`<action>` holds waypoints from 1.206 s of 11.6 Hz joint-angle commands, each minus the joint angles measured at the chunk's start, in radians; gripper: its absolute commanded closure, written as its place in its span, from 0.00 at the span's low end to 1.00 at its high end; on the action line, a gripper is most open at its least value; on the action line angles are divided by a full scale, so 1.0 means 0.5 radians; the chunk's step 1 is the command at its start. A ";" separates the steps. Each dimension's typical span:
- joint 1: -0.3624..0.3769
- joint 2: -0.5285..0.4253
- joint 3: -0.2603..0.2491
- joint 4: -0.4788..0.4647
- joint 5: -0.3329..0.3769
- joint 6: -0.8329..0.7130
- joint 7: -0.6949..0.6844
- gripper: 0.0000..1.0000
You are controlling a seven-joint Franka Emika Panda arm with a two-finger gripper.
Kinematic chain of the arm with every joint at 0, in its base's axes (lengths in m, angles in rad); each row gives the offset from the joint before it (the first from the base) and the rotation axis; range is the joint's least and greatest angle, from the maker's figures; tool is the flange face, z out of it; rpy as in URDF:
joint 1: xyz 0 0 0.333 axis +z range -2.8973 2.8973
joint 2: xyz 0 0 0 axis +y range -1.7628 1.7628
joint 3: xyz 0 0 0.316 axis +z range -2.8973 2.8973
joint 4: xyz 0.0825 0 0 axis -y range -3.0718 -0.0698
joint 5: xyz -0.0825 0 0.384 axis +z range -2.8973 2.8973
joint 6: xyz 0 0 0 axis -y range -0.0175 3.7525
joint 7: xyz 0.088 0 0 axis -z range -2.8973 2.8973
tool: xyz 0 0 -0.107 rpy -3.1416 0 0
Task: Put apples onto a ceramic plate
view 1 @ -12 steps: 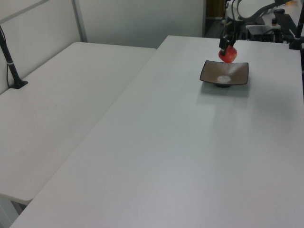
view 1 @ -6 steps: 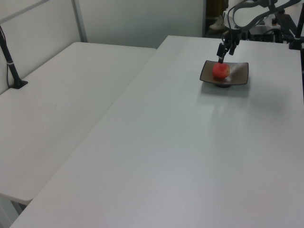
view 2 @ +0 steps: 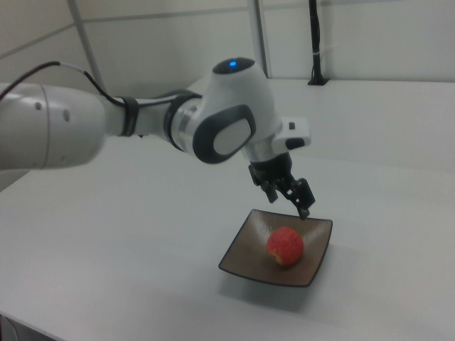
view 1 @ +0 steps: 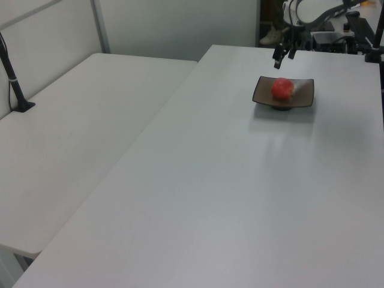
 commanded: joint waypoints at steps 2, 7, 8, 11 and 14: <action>0.056 -0.312 0.001 0.004 -0.026 -0.547 -0.049 0.00; 0.258 -0.622 0.010 0.001 0.102 -0.984 -0.233 0.00; 0.316 -0.644 0.013 -0.005 0.182 -0.990 -0.227 0.00; 0.375 -0.647 0.108 0.010 0.192 -0.996 -0.111 0.00; 0.369 -0.644 0.145 0.010 0.189 -0.978 -0.089 0.00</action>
